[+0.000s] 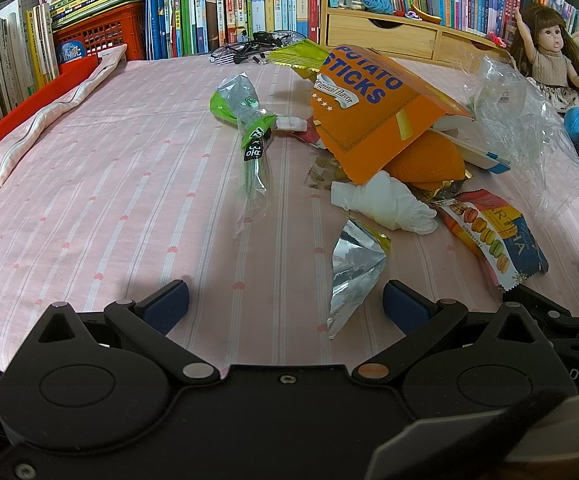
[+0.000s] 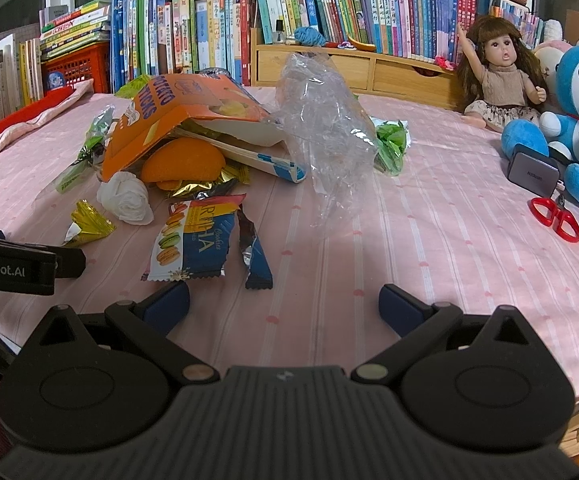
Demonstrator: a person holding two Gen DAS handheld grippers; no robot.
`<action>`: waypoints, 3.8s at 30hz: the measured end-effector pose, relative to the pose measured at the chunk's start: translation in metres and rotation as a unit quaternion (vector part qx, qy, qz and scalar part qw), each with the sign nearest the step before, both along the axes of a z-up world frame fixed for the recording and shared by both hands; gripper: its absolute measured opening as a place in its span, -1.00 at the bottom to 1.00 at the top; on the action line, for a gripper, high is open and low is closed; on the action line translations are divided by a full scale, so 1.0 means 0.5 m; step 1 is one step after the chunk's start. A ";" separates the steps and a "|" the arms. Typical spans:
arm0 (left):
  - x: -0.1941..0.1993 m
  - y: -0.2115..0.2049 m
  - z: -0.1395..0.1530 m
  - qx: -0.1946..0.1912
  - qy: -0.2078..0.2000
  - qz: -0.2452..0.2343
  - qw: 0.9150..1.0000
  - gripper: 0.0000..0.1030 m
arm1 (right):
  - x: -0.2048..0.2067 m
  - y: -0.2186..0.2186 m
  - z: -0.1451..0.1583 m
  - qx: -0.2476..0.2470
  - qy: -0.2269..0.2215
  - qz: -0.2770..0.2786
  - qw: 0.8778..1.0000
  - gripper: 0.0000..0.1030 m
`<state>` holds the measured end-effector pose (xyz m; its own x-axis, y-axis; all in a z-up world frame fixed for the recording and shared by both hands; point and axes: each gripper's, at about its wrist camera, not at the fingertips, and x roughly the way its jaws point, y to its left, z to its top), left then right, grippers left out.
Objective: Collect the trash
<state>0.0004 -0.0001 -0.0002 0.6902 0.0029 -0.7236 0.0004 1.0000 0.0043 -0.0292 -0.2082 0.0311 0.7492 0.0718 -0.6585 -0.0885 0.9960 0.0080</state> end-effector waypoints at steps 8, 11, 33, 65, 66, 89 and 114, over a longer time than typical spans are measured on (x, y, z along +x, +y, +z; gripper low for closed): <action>0.000 0.000 0.000 0.000 0.001 0.000 1.000 1.00 | 0.000 -0.003 -0.001 0.001 0.000 0.000 1.000 1.00; -0.001 0.000 0.000 0.000 0.000 -0.001 1.000 1.00 | -0.001 -0.002 -0.002 0.001 -0.004 -0.003 1.000 1.00; -0.025 0.040 0.017 -0.046 -0.028 -0.009 0.999 0.93 | -0.037 -0.032 0.022 0.047 -0.067 0.034 0.996 0.76; -0.005 -0.026 0.022 -0.071 -0.030 -0.091 0.993 -0.86 | 0.043 0.010 0.027 0.062 -0.044 0.127 0.989 -0.08; -0.006 -0.028 0.025 -0.068 -0.032 -0.094 0.993 -0.87 | 0.042 0.010 0.030 0.061 -0.047 0.126 0.989 -0.08; -0.074 -0.030 0.083 -0.031 -0.078 -0.103 0.991 -0.90 | -0.032 0.000 0.079 0.065 -0.077 0.132 0.986 -0.08; -0.302 0.008 0.024 -0.059 0.008 -0.159 0.985 -0.90 | -0.225 0.004 0.026 0.086 0.039 0.196 0.976 -0.08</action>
